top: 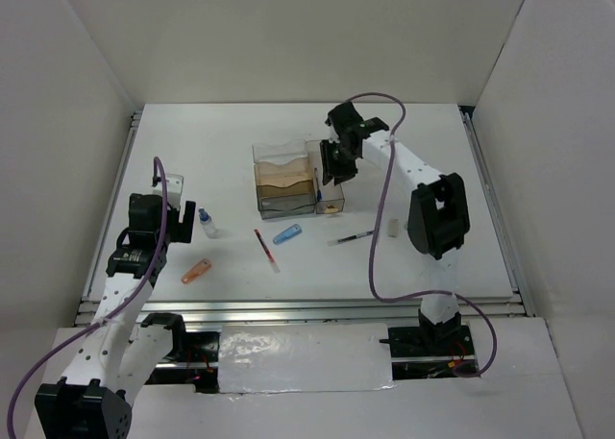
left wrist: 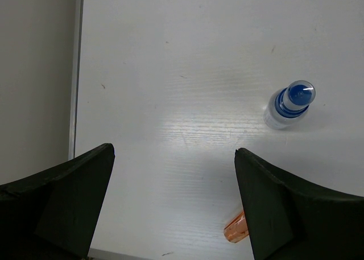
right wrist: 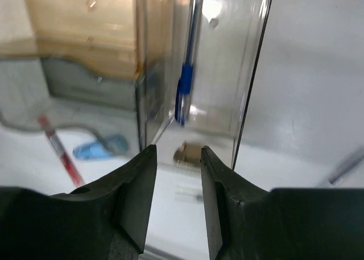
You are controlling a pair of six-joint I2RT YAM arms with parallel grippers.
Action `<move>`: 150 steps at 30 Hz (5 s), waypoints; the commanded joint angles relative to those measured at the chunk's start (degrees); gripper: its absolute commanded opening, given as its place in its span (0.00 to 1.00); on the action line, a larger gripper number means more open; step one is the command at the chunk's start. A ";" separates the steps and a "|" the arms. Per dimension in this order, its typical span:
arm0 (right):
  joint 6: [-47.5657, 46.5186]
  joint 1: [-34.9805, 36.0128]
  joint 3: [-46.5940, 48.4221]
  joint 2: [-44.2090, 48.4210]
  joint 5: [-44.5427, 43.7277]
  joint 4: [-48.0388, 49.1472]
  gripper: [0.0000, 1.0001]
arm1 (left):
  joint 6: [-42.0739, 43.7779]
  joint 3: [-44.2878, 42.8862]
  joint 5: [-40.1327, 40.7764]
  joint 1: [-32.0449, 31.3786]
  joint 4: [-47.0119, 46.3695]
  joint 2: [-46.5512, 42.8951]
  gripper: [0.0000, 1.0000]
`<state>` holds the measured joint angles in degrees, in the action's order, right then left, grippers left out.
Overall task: Sort the stationery into containers
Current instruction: Place the stationery into the container, then grab a piece of stationery with the right arm, then place the stationery into the container, then grab a piece of stationery with the left arm
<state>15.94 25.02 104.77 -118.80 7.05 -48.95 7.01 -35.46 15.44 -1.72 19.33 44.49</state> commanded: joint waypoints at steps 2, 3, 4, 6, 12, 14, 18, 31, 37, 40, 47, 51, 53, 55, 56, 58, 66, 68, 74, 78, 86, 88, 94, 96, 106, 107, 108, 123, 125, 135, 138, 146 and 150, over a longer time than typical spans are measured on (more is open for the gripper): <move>-4.78 3.80 -4.29 14.81 3.41 1.13 0.41 | -1.64 0.22 0.55 -0.31 -1.75 -0.63 0.99; -5.13 7.03 -5.18 17.09 2.37 1.31 0.40 | -1.64 0.22 0.47 -0.31 -1.84 -0.55 0.99; -5.74 8.98 -6.24 17.98 1.66 1.31 0.40 | -1.64 0.04 0.47 -0.31 -1.76 -0.46 0.99; -5.75 15.57 -9.92 19.57 -1.05 2.80 0.40 | -1.91 -0.04 0.90 -0.31 -1.67 -0.19 0.99; -5.84 31.65 -13.02 15.72 -10.82 5.36 0.46 | -2.35 0.04 1.70 -0.39 -1.93 -0.46 0.99; -5.14 33.34 -10.13 10.98 -10.30 4.13 0.47 | -2.70 0.04 2.31 -0.31 -2.02 -0.11 0.99; -3.65 35.45 -4.85 3.50 -8.81 2.81 0.45 | -3.31 -0.31 3.80 -0.30 -1.76 0.42 0.99; -2.06 32.91 -3.00 -5.73 -8.19 6.32 0.43 | -4.62 -4.96 -0.32 0.04 -2.37 -7.22 0.99; -2.32 32.29 -1.50 -9.07 -7.93 7.55 0.41 | -6.04 -6.46 -0.15 0.13 -1.93 -6.78 0.99; -2.50 31.94 -0.62 -10.74 -7.84 7.99 0.38 | -6.48 -7.42 -0.41 0.13 -1.49 -6.78 0.99; -2.94 32.38 -2.02 -11.02 -7.31 7.38 0.09 | -9.47 -8.92 -1.47 0.48 -0.26 -6.35 0.99; -3.46 34.48 -4.83 -3.57 -6.17 6.85 0.00 | -10.08 -9.45 -1.73 0.57 0.27 -6.26 0.99; -3.55 34.49 -5.89 0.22 -5.30 6.15 0.00 | -10.52 -10.41 -2.60 0.66 0.62 -6.26 0.99; -3.03 32.48 -6.07 5.76 -4.07 5.36 0.00 | -10.87 -12.17 -3.40 0.66 1.23 -6.08 0.99; -2.94 31.07 -6.16 7.69 -3.02 5.09 0.00 | -10.87 -12.96 -4.79 0.66 1.58 -5.65 0.99; -2.50 26.70 -5.72 12.44 -2.57 5.09 0.00 | -10.61 -15.42 -7.08 0.66 2.81 -4.07 0.99; -3.11 8.49 1.04 14.57 -2.83 3.69 0.00 | -9.91 -18.50 -14.91 0.49 3.70 1.21 0.99; -3.29 4.45 2.71 12.38 -1.87 3.95 0.00 | -9.64 -17.72 -16.93 0.31 2.04 0.78 0.99; -4.08 0.48 6.05 6.66 -0.28 5.70 0.00 | -9.29 -17.54 -20.19 0.13 1.58 1.48 0.99; -3.03 -0.49 10.00 2.71 1.65 5.36 0.00 | -9.29 -16.83 -20.10 0.05 1.76 1.57 0.99; -0.83 -1.11 10.19 -4.15 -0.80 5.44 0.07 | -8.41 -15.34 -20.01 -0.13 1.50 0.77 0.99; -0.48 -1.11 9.49 -5.12 -2.03 6.23 0.12 | -8.41 -15.34 -20.10 -0.22 1.41 0.95 0.99; 0.40 -1.46 8.61 -6.27 -2.13 5.71 0.38 | -7.71 -15.16 -23.43 -1.44 1.67 1.21 0.99; 0.49 -1.72 8.34 -4.96 -1.43 5.36 0.49 | -4.92 -14.99 -24.23 -2.94 1.76 0.77 0.99; 0.23 -10.94 -2.10 14.29 7.97 2.81 0.49 | 1.25 -21.66 -37.68 -16.08 5.72 11.39 0.79; -0.03 -12.17 -5.33 17.96 8.50 2.72 0.49 | 1.08 -22.36 -37.68 -17.87 5.19 14.71 0.77; -0.65 -14.45 -6.93 19.65 9.29 2.63 0.49 | 0.73 -24.37 -38.37 -19.10 4.32 16.49 0.76; -4.69 -24.58 -34.98 49.10 9.83 5.54 0.47 | 6.79 -51.46 -24.59 -49.42 12.49 58.66 0.57; -4.96 -26.77 -35.60 50.33 9.47 5.36 0.47 | 6.62 -53.29 -25.02 -50.40 11.52 61.93 0.56; -3.99 -31.69 -39.38 54.81 13.78 5.44 0.46 | 6.62 -63.85 -23.70 -50.40 10.46 76.79 0.55; -3.99 -32.57 -39.29 54.64 14.66 5.18 0.46 | 6.53 -64.99 -24.32 -50.32 9.94 78.55 0.55; -3.47 -34.59 -38.24 54.12 16.24 4.92 0.46 | 6.44 -65.53 -25.55 -50.14 8.71 82.33 0.53; -3.38 -35.74 -37.89 54.29 16.33 4.92 0.46 | 5.92 -66.05 -25.55 -50.31 8.09 83.74 0.48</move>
<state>12.34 -9.89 65.52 -65.73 22.15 -44.62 12.12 -99.77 -9.02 -51.96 28.75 127.13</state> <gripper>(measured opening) 0.458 0.485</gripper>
